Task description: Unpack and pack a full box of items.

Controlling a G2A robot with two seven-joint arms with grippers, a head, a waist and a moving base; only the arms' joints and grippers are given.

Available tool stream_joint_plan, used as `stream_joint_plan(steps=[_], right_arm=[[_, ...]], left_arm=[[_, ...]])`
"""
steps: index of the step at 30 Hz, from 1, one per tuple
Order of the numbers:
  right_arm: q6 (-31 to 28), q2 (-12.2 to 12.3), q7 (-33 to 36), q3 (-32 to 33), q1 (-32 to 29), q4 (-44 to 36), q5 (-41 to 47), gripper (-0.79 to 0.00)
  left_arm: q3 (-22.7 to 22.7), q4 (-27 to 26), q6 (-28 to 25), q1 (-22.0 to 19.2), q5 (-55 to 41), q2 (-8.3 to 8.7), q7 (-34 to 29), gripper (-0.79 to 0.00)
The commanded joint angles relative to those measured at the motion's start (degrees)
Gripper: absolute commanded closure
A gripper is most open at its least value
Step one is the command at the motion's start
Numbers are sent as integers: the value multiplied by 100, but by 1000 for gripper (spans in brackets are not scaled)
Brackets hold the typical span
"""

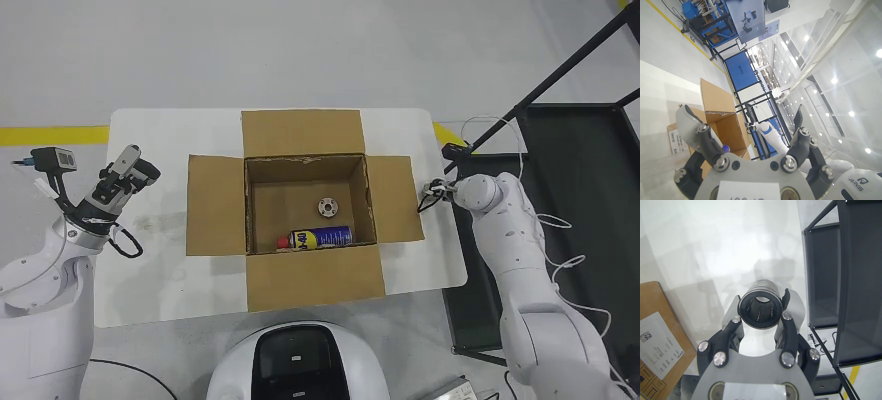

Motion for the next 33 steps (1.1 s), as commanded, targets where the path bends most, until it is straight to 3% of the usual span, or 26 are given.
stream_joint_plan(steps=[1,8,13,23,28,33], right_arm=[[-14,2,-14,-19,26,66,9,-785],[-34,22,-93,-25,38,151,89,-785],[99,124,-258,308,-209,-321,206,-785],[447,297,-189,1159,-1772,-3667,524,-785],[101,314,160,953,-2329,-5264,473,-785],[-116,304,517,413,-2490,-6155,413,-785]], left_arm=[[0,0,0,0,0,0,0,-785],[0,0,0,0,0,0,0,-785],[0,0,0,0,0,0,0,-785],[0,0,0,0,0,0,0,-785],[0,0,0,0,0,0,0,-785],[0,0,0,0,0,0,0,-785]])
